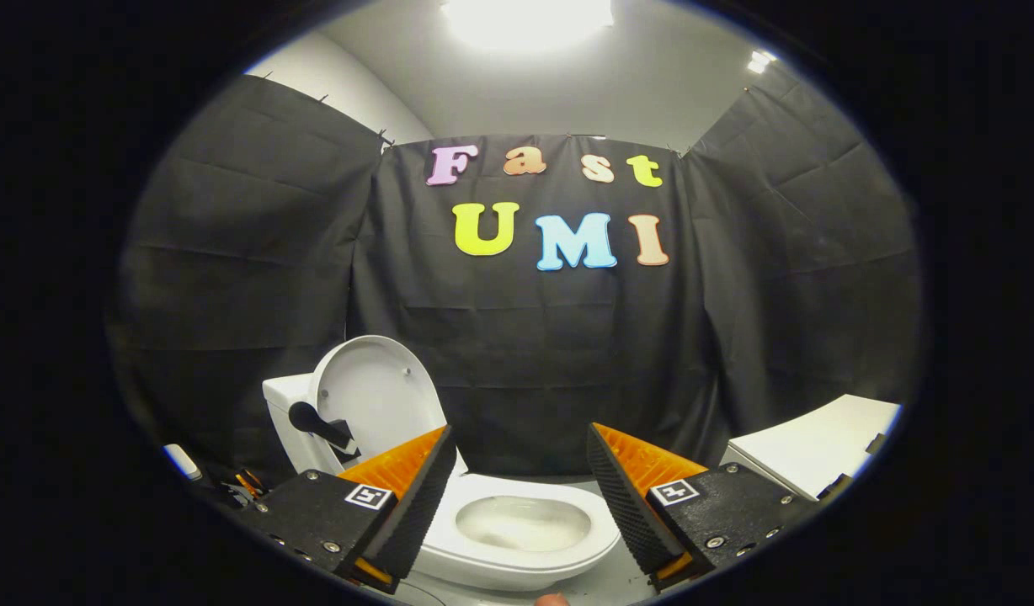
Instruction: Open the toilet lid.
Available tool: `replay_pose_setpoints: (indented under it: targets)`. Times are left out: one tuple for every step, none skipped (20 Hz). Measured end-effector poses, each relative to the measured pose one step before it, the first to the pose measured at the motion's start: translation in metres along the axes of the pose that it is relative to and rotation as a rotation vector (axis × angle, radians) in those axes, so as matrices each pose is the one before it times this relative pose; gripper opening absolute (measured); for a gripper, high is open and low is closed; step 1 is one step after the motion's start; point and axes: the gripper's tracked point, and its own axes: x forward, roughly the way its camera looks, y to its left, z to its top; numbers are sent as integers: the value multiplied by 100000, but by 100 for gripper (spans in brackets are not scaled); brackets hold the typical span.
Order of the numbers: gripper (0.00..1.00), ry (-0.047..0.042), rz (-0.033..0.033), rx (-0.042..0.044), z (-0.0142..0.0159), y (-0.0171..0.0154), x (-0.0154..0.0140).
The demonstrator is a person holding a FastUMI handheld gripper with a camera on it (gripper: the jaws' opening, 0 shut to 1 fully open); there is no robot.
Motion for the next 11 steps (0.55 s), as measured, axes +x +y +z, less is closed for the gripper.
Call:
replay_pose_setpoints:
  targets:
    - [96,-52,-558,581,106,-177,25]
    - [96,-198,-482,692,201,-187,19]
    - [96,-283,-450,526,83,-31,-6]
    - [95,-411,-172,365,242,10,11]
    - [95,-150,-180,51,-29,68,-12]
    - [95,38,-67,-66,-48,-14,-80]
    - [96,101,-50,-75,-7,-22,92]
    - [96,455,42,-5,-104,-12,-50]
    - [96,198,-28,162,-114,-65,-53]
    - [96,62,-126,155,54,-32,-73]
    - [95,100,-183,137,-39,-83,-22]
